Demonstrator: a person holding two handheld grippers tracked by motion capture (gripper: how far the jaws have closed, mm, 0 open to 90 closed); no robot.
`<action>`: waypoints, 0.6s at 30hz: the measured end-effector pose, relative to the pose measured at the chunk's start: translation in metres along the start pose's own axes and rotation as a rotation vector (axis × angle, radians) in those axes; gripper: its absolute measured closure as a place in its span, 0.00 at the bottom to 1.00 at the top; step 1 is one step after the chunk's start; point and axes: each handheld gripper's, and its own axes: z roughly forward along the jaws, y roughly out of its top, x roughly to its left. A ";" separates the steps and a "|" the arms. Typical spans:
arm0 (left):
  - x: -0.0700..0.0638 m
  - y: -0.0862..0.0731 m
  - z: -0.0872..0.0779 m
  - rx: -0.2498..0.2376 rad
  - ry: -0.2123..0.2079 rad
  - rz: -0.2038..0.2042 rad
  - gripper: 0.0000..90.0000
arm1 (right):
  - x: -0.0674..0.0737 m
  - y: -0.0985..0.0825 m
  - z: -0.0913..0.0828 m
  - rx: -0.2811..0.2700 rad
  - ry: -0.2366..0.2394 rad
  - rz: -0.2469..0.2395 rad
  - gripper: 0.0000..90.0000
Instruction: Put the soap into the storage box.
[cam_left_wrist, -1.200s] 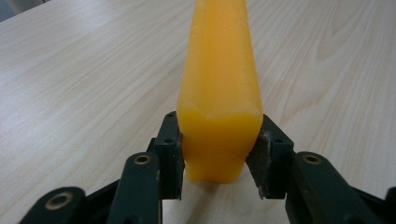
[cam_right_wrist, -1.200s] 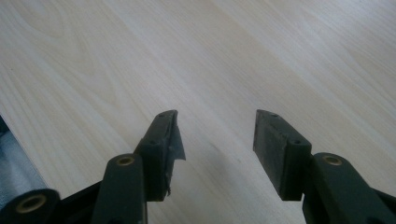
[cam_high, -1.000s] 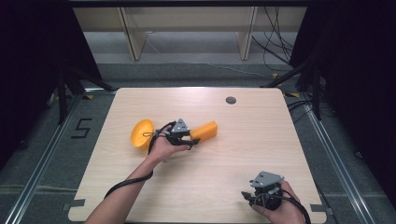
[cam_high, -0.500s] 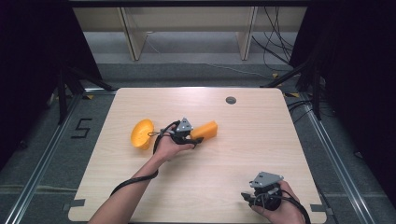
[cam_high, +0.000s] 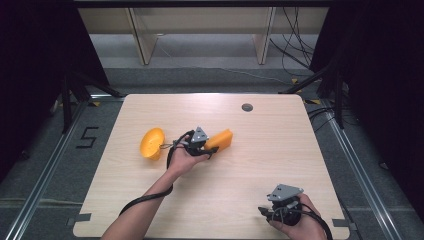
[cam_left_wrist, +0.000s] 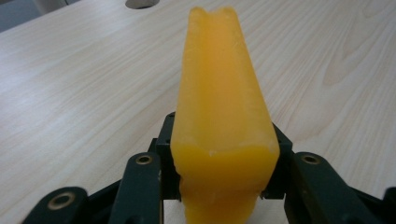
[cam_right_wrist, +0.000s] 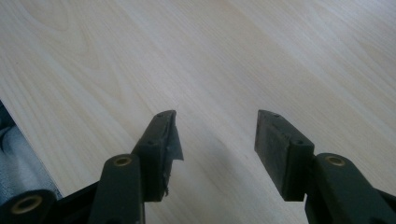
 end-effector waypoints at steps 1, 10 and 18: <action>-0.001 0.001 -0.002 -0.008 0.008 0.003 0.67 | -0.001 0.000 0.000 -0.007 -0.007 -0.012 0.54; -0.015 0.007 -0.021 -0.027 0.092 -0.031 0.67 | 0.000 0.000 0.002 -0.030 -0.021 -0.019 0.54; -0.024 0.008 -0.039 -0.095 0.138 -0.086 0.67 | -0.001 -0.001 0.003 -0.036 -0.020 -0.018 0.54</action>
